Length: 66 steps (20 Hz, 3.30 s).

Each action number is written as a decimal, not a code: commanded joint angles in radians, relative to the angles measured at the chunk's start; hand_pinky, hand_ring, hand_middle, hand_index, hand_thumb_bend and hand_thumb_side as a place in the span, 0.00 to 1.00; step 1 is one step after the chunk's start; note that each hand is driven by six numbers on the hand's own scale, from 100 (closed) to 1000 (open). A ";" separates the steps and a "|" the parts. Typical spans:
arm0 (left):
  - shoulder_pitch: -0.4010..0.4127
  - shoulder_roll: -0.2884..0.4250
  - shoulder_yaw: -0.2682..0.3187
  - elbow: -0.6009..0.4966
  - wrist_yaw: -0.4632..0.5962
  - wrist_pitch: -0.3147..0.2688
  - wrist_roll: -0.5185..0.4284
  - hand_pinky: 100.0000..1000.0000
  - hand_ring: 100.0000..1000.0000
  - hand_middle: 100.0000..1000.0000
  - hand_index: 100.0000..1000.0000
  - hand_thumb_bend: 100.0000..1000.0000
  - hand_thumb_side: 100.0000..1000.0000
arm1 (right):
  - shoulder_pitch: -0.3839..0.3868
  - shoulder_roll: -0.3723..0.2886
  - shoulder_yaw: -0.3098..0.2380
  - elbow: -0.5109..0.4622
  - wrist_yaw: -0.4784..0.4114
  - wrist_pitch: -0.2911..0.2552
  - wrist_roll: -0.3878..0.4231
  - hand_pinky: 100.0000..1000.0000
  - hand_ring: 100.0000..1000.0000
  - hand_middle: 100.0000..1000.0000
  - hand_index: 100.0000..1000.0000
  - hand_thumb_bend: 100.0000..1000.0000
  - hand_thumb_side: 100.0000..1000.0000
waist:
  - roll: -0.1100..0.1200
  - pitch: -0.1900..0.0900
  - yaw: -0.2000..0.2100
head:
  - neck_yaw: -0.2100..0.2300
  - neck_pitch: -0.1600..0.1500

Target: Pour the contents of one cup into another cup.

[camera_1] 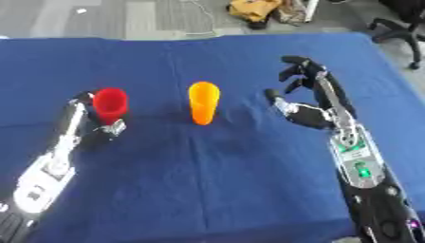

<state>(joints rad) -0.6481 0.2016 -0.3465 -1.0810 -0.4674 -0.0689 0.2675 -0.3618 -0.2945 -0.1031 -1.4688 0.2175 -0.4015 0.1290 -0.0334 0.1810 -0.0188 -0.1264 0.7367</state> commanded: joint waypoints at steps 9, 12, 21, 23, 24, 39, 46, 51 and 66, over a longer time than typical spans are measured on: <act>-0.018 -0.008 -0.001 0.025 -0.001 -0.013 -0.015 0.23 0.49 0.47 0.77 0.00 0.13 | -0.017 -0.011 -0.005 -0.013 -0.001 -0.002 0.000 0.44 0.69 0.48 0.82 0.34 0.28 | -0.006 -0.008 0.000 | -0.006 -0.002; -0.020 -0.010 -0.001 0.036 0.020 -0.023 0.000 0.18 0.45 0.43 0.75 0.00 0.10 | -0.016 -0.010 -0.006 -0.013 -0.001 -0.002 -0.001 0.44 0.69 0.48 0.82 0.34 0.28 | -0.006 -0.008 0.000 | -0.006 -0.003; -0.015 0.010 0.001 -0.044 0.120 -0.052 0.067 0.16 0.44 0.42 0.74 0.00 0.16 | -0.014 -0.012 -0.010 -0.008 -0.001 0.001 -0.004 0.44 0.68 0.48 0.82 0.33 0.29 | -0.004 -0.010 0.006 | -0.005 -0.004; -0.014 0.028 0.000 -0.092 0.142 -0.049 0.068 0.19 0.46 0.44 0.76 0.00 0.15 | -0.012 -0.012 -0.010 -0.005 0.000 0.001 -0.004 0.44 0.68 0.47 0.82 0.33 0.29 | -0.003 -0.011 0.008 | -0.004 -0.004; -0.014 0.039 0.000 -0.119 0.151 -0.046 0.064 0.20 0.47 0.45 0.77 0.00 0.15 | -0.011 -0.013 -0.010 -0.003 0.000 0.002 -0.005 0.44 0.68 0.47 0.82 0.34 0.29 | -0.002 -0.012 0.010 | -0.005 -0.004; 0.081 0.125 -0.014 -0.555 0.256 0.070 -0.032 0.21 0.48 0.45 0.78 0.00 0.17 | -0.039 -0.096 0.006 0.192 0.012 -0.066 -0.008 0.45 0.71 0.52 0.85 0.51 0.32 | 0.012 -0.025 0.041 | -0.017 0.010; 0.118 0.096 -0.038 -0.632 0.295 0.104 -0.073 0.22 0.48 0.46 0.78 0.00 0.21 | -0.101 -0.139 0.055 0.316 0.053 -0.166 0.014 0.52 0.77 0.60 0.86 0.58 0.40 | 0.022 -0.034 0.063 | -0.032 0.016; 0.122 0.076 -0.048 -0.656 0.305 0.109 -0.089 0.22 0.48 0.46 0.78 0.00 0.22 | -0.141 -0.141 0.076 0.386 0.094 -0.206 0.021 0.52 0.77 0.60 0.87 0.57 0.40 | 0.029 -0.037 0.075 | -0.038 0.018; 0.105 0.040 -0.077 -0.695 0.332 0.121 -0.130 0.22 0.48 0.46 0.78 0.00 0.24 | -0.263 -0.094 0.111 0.515 0.175 -0.248 0.040 0.52 0.76 0.59 0.87 0.57 0.41 | 0.037 -0.036 0.123 | -0.070 0.014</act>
<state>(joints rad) -0.5211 0.2430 -0.4238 -1.7516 -0.1403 0.0530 0.1425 -0.6032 -0.3768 0.0078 -0.9546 0.3808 -0.6428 0.1676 0.0042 0.1602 0.1060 -0.1912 0.7470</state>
